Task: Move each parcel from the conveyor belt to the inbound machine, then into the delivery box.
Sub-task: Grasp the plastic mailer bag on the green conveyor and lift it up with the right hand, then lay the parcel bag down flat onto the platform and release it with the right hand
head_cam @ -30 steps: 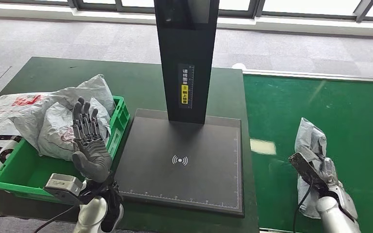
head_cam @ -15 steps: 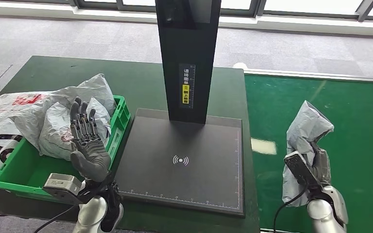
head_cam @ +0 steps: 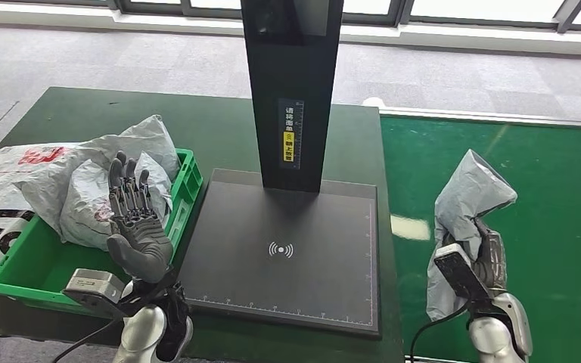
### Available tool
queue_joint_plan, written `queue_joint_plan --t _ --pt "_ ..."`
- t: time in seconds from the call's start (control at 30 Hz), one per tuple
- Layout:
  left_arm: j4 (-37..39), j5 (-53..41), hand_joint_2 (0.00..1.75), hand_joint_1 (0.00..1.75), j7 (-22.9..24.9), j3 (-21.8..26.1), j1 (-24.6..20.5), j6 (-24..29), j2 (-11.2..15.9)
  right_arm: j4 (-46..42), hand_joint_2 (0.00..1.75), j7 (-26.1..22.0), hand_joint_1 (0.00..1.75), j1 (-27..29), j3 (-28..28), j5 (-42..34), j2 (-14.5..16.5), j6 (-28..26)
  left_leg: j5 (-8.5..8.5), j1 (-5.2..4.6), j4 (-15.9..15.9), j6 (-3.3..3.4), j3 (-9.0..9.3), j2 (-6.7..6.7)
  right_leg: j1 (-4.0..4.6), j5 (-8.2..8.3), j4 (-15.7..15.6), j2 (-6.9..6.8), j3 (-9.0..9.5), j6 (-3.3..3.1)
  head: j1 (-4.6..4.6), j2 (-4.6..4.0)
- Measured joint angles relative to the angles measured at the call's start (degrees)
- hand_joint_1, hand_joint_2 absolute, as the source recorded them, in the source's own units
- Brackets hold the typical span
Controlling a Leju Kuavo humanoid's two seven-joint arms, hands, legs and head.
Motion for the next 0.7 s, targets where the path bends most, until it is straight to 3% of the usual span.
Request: queue_joint_plan --t 0.17,0.37,0.53,0.7 --pt "0.28 0.0 0.0 0.0 -0.01 0.0 -0.11 -0.49 -0.09 -1.09 1.75 -0.76 1.75 -0.4 2.14 -0.34 0.76 -0.45 0.0 0.0 -0.01 0.0 -0.03 0.03 0.01 0.0 0.02 0.02 0.01 0.0 0.01 0.0" --pt "1.65 -0.54 0.0 0.0 -0.01 -0.51 -1.34 -1.22 -1.03 -0.23 1.75 -1.14 1.75 -5.38 10.41 -0.5 4.61 -3.38 0.04 0.01 -0.01 -0.05 0.03 0.19 0.01 0.03 0.11 0.16 -0.09 -0.03 0.0 0.0" --pt "2.31 -0.6 0.0 0.0 0.0 -0.63 -1.55 -1.23 -1.34 0.44 1.75 -1.09 1.75 -7.29 13.27 -0.55 6.25 -3.08 0.05 0.01 -0.02 -0.06 -0.04 0.05 0.01 0.02 0.13 0.06 -0.06 -0.03 0.01 0.0" --pt "2.72 -1.11 0.0 0.0 -0.01 -1.56 -2.04 -0.96 -2.03 9.6 1.75 -0.42 1.75 -15.14 18.45 0.31 10.64 -0.95 0.07 0.01 -0.04 -0.09 -0.08 0.61 0.02 0.13 0.22 0.52 -0.35 -0.13 0.01 0.0"
